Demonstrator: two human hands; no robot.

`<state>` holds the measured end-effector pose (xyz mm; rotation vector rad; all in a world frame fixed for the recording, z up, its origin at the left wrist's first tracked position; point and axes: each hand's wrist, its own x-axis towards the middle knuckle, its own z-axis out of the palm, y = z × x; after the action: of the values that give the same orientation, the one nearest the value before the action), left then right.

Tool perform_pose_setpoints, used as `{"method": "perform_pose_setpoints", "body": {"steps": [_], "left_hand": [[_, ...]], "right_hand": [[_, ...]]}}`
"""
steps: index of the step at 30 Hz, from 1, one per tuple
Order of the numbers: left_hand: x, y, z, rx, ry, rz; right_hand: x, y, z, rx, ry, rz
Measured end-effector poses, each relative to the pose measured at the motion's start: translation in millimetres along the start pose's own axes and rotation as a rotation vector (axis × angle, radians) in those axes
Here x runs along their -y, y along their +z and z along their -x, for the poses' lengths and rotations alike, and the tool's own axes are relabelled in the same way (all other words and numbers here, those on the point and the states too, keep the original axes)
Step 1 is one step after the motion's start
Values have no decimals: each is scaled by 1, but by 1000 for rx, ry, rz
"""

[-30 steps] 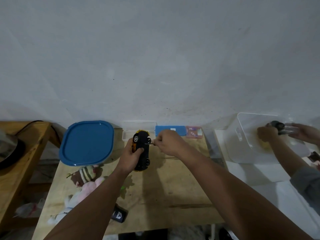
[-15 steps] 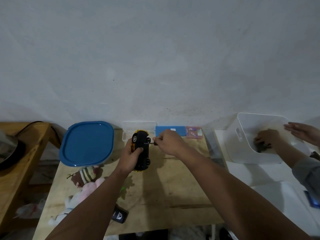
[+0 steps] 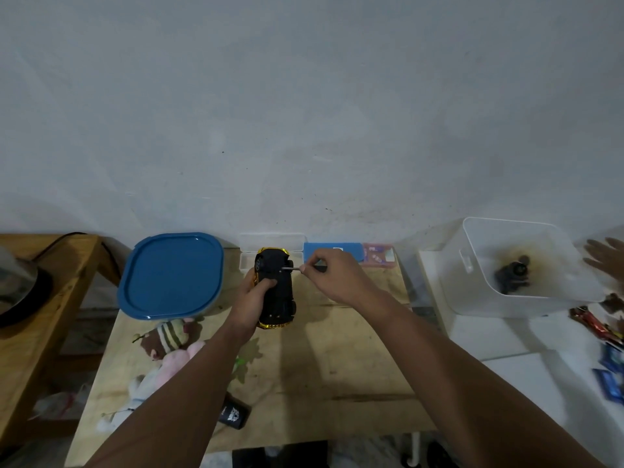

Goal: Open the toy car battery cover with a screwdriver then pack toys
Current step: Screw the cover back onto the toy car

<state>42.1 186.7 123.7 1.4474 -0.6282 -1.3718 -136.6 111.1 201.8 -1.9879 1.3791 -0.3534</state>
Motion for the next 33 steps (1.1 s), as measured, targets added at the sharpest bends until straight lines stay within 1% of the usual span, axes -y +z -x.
{"method": "perform_pose_setpoints", "body": {"steps": [19,26,33], "left_hand": [[3,5,3,18,6,33],[4,5,1,-4,31,-46],[1,6,2,-25,124,-178]], "right_hand": [[-6,1,5,3,16,-50],[-8,2,6,-18,12,-34],[-9,3,5,-37,5,-23]]}}
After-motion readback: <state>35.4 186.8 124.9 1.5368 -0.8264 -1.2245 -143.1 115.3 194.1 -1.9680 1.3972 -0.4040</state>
